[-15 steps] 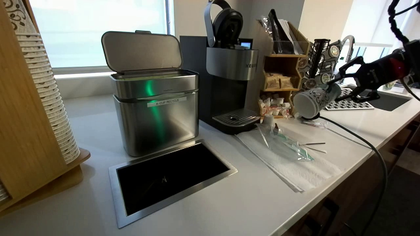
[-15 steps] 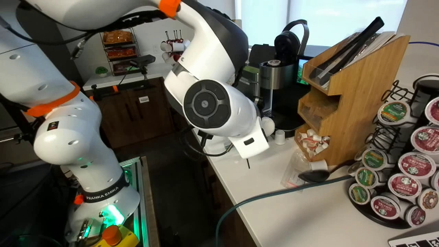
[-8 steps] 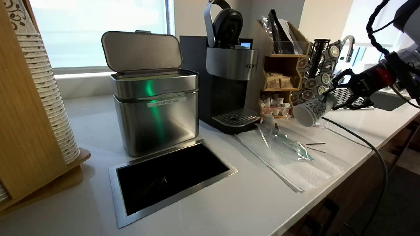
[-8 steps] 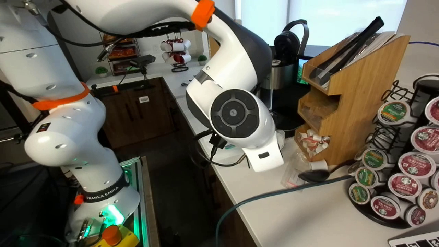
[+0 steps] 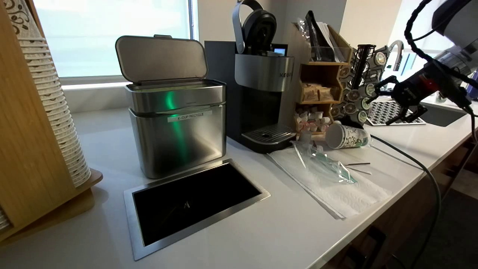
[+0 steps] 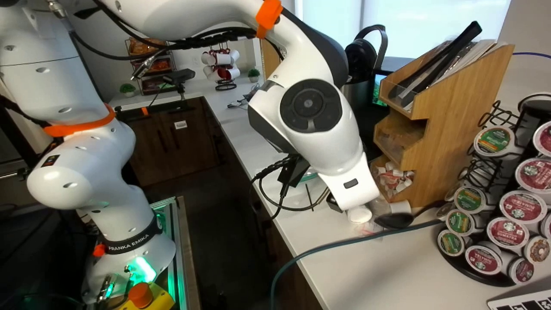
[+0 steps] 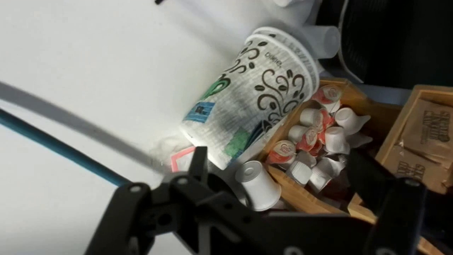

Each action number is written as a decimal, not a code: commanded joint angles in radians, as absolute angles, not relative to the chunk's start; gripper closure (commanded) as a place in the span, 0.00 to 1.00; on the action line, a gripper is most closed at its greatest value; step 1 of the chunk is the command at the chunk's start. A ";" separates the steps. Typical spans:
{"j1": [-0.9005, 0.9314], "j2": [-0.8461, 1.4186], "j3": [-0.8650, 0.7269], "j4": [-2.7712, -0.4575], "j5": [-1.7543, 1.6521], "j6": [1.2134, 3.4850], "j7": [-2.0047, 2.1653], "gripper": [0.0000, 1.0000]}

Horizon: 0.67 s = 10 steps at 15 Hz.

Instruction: Place the two stacked coffee cups upright then put one coffee pod inside the cups.

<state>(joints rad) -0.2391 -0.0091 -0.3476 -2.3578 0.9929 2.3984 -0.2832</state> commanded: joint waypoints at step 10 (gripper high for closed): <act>-0.126 -0.083 -0.093 -2.488 0.068 2.597 0.238 0.00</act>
